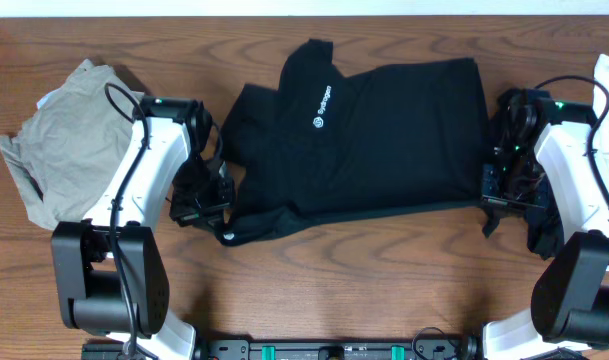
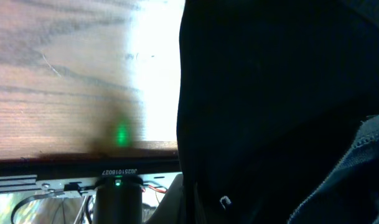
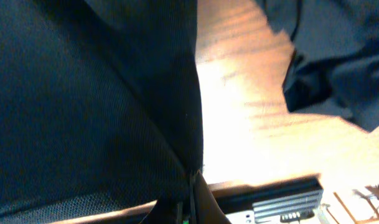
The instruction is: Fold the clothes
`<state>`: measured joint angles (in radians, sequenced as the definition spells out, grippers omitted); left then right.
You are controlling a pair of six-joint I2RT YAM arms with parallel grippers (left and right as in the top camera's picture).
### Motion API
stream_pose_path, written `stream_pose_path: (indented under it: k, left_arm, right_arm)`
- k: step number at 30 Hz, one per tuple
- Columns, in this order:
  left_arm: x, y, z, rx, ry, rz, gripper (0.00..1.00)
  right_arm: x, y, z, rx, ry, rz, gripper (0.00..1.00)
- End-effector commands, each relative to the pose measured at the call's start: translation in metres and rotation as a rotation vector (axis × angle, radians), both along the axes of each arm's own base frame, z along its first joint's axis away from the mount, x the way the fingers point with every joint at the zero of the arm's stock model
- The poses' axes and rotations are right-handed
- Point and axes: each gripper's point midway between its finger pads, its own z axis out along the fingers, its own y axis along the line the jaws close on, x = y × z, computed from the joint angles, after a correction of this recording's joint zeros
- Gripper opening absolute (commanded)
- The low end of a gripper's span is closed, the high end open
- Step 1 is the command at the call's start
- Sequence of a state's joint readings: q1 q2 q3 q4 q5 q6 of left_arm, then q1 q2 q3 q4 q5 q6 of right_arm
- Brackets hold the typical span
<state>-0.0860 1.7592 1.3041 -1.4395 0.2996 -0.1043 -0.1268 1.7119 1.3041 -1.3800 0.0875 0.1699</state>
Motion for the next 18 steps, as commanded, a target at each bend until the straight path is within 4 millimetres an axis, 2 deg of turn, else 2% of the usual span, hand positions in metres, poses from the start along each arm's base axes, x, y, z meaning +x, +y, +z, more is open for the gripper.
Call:
stream_pose_path:
  k: [1,4,6,12,18]
  left_arm:
    - [-0.015,0.006,-0.008,0.028,0.039,-0.003,0.06]
    - [-0.023,0.007,-0.018,0.034,0.06,0.005,0.06]
    - [-0.016,0.007,-0.024,0.041,0.025,0.019,0.06]
    - [0.032,0.013,-0.028,0.088,-0.179,0.09,0.06]
    - [0.095,0.016,-0.001,0.066,-0.501,0.18,0.06]
  right_arm:
    - [-0.017,-0.005,-0.009,-0.035,0.059,-0.025,0.01]
    - [-0.031,-0.003,-0.021,-0.033,0.104,-0.037,0.01]
    - [-0.033,-0.001,-0.027,-0.026,0.102,-0.054,0.01]
    - [-0.017,-0.001,-0.032,-0.024,0.033,-0.06,0.01]
    - [0.022,-0.006,-0.039,-0.039,-0.129,-0.063,0.01]
